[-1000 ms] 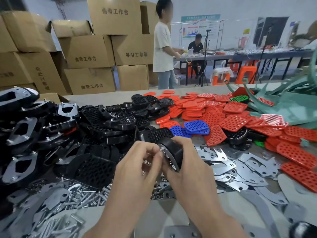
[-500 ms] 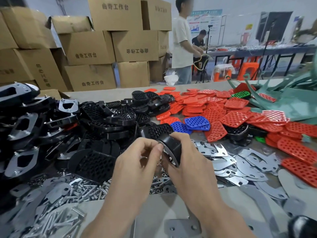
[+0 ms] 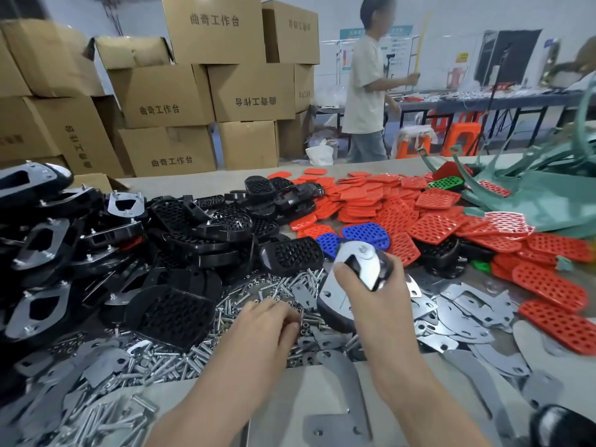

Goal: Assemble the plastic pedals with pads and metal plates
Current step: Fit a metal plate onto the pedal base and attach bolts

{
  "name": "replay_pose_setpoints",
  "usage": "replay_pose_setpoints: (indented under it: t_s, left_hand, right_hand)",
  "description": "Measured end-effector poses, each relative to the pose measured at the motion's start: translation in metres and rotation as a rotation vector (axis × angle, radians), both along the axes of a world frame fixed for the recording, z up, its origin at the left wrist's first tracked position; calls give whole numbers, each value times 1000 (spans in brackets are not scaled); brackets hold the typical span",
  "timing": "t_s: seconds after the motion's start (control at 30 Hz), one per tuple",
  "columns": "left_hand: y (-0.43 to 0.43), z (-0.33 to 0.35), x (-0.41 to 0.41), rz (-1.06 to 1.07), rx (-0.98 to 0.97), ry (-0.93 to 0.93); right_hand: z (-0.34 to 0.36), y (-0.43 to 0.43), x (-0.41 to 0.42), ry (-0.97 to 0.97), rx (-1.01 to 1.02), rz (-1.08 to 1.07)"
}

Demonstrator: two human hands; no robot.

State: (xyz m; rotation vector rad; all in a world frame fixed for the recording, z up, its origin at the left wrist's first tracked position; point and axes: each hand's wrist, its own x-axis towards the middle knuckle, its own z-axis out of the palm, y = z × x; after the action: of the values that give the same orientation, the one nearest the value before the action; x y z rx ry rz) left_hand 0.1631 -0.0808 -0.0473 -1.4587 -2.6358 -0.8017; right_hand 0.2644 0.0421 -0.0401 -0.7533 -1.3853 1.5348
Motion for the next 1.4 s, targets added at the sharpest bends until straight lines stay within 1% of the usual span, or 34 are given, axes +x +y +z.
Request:
replay_pose_setpoints:
  t_s: [0.07,0.1,0.2,0.3,0.4,0.57,0.67,0.77,0.83,0.87,0.93,0.97,1.07,1.13,1.23,1.4]
  left_hand:
    - [2,1,0,-22,-72,33]
    - [3,1,1,-32,-89,62]
    - [7,5,5,-46,-160,197]
    - [13,9,6,-26,-200,250]
    - [12,9,9,-2,-225,315]
    - [6,2,11,65,-239,357]
    - [7,-1,12,96,-217,379]
    - [2,-2,10,90,-119,322]
    - [0,-2,8,92,29,237]
    - [-1,-2,7,104,124,161]
    - [0,-5,5,114,342,-68]
    - [1,-5,4,110,429,-153]
    - [1,-1,5,108,574,-291]
    - [0,-1,2,116,632,-360]
    - [-1,1,-1,126,657,-395]
    - [-2,6,0,112,668,-404]
  right_hand:
    - [-1,9,0,79,-246,78]
    - [-1,12,1,132,-336,130]
    - [2,15,3,314,-501,279]
    - [3,12,3,391,-518,378]
    - [2,12,1,422,-535,386]
    - [2,11,-2,417,-571,390]
    - [1,10,-2,469,-607,423]
    - [1,11,0,489,-634,459]
    - [1,14,0,488,-642,497]
    - [1,14,-1,481,-634,518]
    - [0,13,-2,447,-600,546]
    - [-1,11,-4,430,-584,555]
    - [-3,6,-6,375,-515,575]
    - [-5,3,-7,332,-453,591]
    - [-7,1,-7,271,-373,647]
    - [-9,-1,-10,260,-369,688]
